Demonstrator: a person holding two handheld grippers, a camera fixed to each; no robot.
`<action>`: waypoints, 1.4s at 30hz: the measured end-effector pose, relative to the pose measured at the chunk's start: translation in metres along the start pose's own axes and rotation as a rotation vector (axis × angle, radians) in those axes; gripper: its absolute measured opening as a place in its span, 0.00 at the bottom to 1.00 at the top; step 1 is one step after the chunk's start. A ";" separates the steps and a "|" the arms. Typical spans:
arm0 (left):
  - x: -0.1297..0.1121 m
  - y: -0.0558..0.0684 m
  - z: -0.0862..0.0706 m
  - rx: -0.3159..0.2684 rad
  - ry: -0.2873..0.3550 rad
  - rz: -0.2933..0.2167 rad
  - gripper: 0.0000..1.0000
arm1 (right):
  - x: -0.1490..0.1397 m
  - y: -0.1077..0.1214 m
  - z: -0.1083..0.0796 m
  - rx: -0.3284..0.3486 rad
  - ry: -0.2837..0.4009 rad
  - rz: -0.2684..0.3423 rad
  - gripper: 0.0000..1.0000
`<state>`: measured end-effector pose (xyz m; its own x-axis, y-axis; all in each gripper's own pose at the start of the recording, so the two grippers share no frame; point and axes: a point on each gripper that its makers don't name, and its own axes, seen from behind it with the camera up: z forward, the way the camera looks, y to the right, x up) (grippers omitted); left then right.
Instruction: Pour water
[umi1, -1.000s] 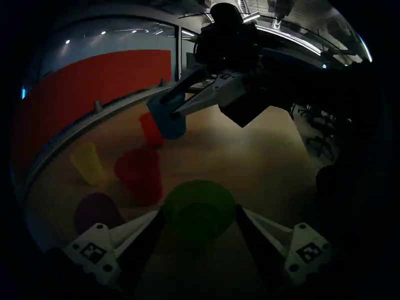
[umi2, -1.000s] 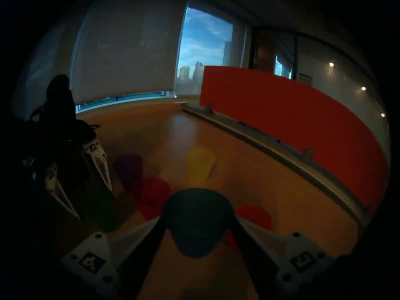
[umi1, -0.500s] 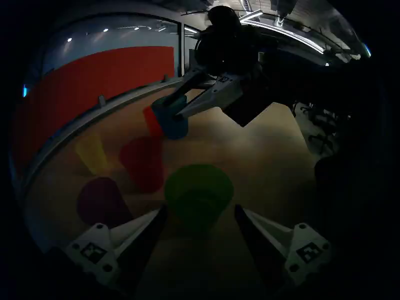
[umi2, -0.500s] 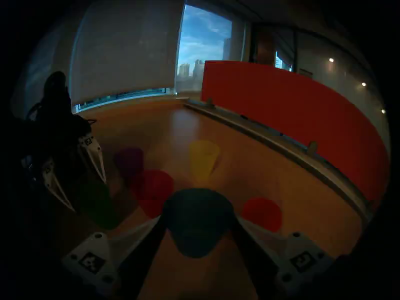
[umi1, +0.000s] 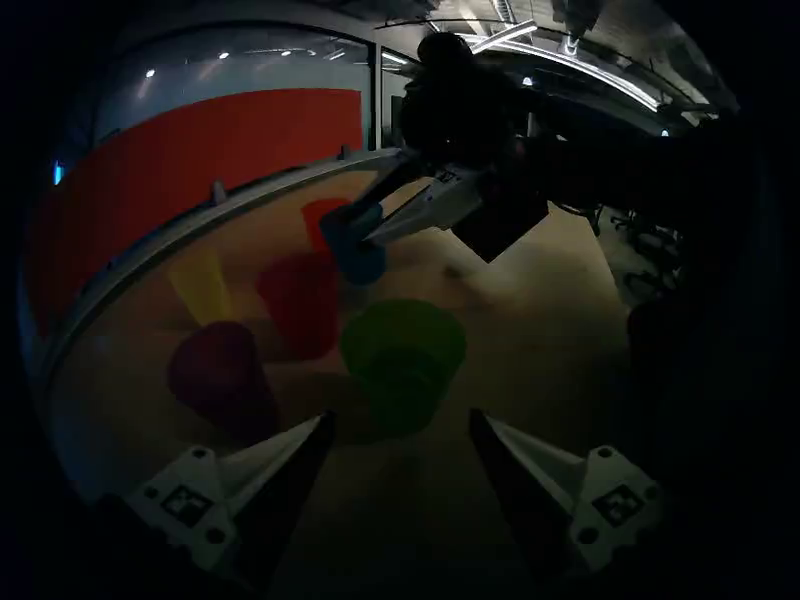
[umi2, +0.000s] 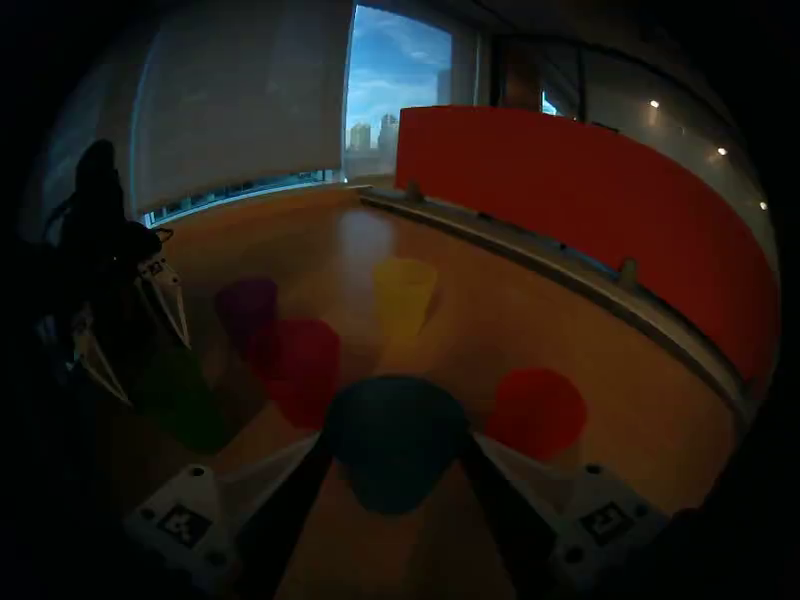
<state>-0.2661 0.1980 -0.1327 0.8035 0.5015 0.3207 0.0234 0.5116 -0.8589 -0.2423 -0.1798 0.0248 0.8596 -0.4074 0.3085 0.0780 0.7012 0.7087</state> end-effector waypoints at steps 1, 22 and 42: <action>0.000 0.000 -0.001 0.002 0.001 -0.002 0.99 | -0.001 0.000 0.001 0.000 -0.002 0.004 0.97; 0.000 0.001 -0.008 0.009 0.013 -0.014 0.99 | -0.019 -0.001 0.006 -0.010 -0.034 0.004 0.98; 0.000 -0.016 -0.040 0.108 0.055 -0.044 0.99 | -0.037 0.004 -0.042 -0.091 -0.017 0.034 0.99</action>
<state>-0.2433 0.1619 -0.1347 0.8345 0.4394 0.3326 -0.0023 0.6063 -0.7952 -0.2526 -0.1370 -0.0108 0.8538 -0.3918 0.3427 0.0949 0.7646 0.6375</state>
